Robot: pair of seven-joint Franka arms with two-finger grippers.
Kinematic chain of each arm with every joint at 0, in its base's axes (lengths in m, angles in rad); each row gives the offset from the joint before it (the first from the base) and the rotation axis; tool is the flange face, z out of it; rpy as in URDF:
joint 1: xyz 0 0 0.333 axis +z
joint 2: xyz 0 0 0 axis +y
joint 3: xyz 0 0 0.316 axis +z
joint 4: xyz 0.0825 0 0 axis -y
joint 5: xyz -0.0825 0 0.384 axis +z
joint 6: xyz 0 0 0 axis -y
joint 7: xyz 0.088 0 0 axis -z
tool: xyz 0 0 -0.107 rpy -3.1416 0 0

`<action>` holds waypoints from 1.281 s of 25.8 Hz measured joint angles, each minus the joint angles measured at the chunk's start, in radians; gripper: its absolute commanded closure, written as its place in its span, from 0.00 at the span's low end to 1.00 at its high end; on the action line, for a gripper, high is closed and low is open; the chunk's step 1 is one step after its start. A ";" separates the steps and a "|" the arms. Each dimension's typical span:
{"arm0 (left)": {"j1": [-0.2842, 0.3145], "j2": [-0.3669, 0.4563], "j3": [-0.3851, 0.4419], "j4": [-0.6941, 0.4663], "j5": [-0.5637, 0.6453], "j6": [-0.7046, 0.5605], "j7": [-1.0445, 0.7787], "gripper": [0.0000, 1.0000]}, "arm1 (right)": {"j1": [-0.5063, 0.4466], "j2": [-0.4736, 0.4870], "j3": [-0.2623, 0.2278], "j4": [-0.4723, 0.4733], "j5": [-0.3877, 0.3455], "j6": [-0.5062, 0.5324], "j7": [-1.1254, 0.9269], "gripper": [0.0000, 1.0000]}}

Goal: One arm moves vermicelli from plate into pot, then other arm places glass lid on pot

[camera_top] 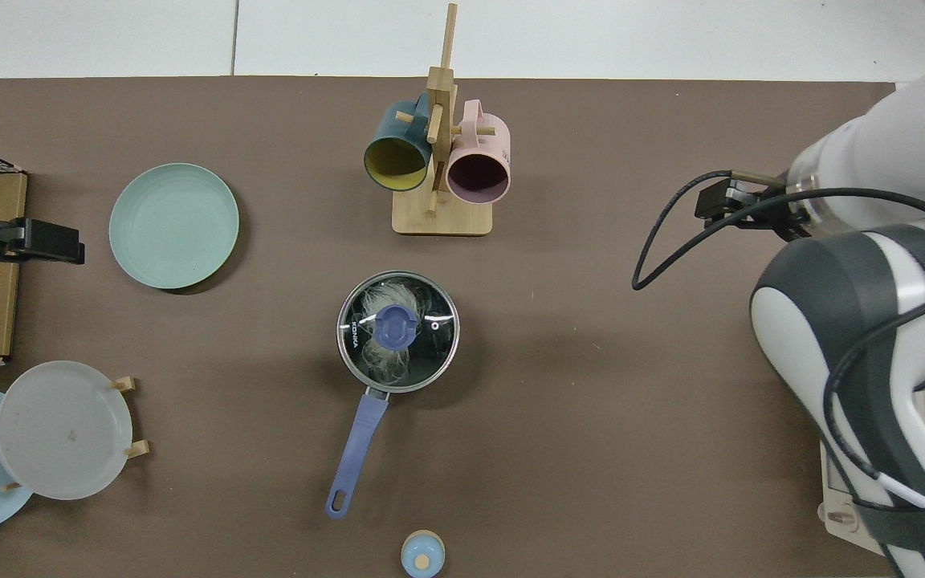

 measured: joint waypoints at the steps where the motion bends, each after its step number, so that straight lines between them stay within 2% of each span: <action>1: 0.000 0.000 0.000 0.000 0.000 0.000 0.000 0.00 | -0.013 -0.011 0.000 -0.008 0.000 -0.002 -0.024 0.00; 7: 0.000 0.000 0.000 0.000 0.000 0.000 0.000 0.00 | -0.067 -0.094 0.001 -0.082 0.001 -0.022 -0.132 0.00; 17: 0.000 0.000 0.000 0.000 0.000 0.000 0.000 0.00 | -0.072 -0.201 0.008 -0.190 0.001 -0.033 -0.168 0.00; 27: 0.000 0.000 0.000 0.000 0.000 0.000 0.000 0.00 | -0.106 -0.207 0.006 -0.197 0.001 -0.057 -0.246 0.00; 33: 0.000 0.000 0.000 0.000 0.000 -0.001 0.000 0.00 | -0.108 -0.194 0.008 -0.154 0.001 -0.059 -0.247 0.00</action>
